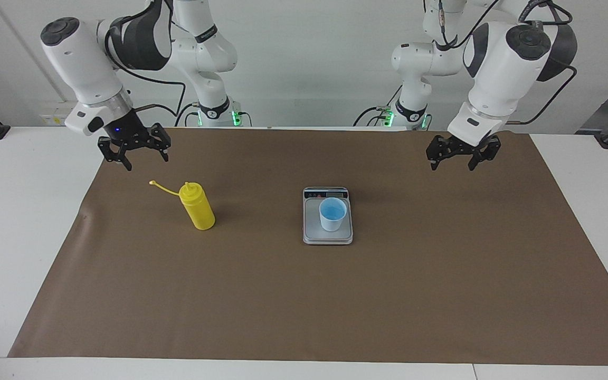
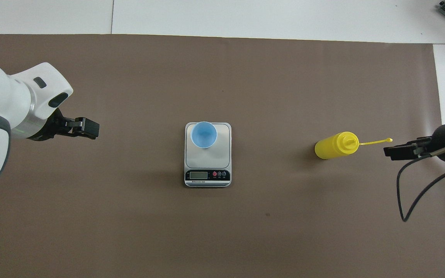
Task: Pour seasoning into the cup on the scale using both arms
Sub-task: 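Release the cup and withdraw the left gripper toward its rest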
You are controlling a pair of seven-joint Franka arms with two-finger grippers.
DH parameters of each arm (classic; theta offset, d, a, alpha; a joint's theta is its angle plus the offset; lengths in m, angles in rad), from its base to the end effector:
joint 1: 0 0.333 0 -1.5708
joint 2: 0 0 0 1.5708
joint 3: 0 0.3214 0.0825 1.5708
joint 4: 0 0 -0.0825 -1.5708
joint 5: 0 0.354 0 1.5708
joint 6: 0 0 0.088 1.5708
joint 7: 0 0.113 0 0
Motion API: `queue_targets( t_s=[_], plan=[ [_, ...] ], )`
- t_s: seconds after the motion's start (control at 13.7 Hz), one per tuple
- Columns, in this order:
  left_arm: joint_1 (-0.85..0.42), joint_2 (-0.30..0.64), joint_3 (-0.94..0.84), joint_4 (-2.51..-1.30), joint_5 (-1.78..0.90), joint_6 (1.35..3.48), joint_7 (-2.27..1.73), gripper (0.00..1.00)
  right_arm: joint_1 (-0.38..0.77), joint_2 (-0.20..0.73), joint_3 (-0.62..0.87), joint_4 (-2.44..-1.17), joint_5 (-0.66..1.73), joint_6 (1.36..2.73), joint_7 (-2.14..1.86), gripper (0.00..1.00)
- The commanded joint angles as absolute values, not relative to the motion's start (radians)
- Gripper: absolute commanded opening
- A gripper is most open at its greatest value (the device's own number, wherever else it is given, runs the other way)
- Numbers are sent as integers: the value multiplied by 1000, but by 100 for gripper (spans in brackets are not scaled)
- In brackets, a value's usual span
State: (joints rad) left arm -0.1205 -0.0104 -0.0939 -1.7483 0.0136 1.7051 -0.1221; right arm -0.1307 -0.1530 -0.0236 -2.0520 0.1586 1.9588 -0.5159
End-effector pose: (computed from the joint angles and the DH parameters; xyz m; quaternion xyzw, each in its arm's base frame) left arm 0.5144 -0.1108 0.5619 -0.9987 0.0471 0.0150 0.0099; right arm 0.4850 -0.0646 0.5205 -0.9850 -0.1519 -0.0531 0.0620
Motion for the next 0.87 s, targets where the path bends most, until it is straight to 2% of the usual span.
queue_targets(
  t_s=[0.0, 0.36, 0.58, 0.8],
  plan=[
    [-66, -38, -97, -1755, -20, 1675, -45, 100, -187, -190, -18, -2157, 268, 2042, -710, 100],
    [-9, -37, -98, -1665, -23, 1599, 6, 100, -245, -169, -18, -2281, 559, 2172, -1124, 100],
    [-3, -37, -91, -1625, -20, 1548, 29, 100, -291, -83, -18, -2299, 768, 2198, -1481, 100],
    [3, -61, -98, -1624, -29, 1536, 17, 100, -293, -37, -18, -2315, 903, 2221, -1696, 100]
  ],
)
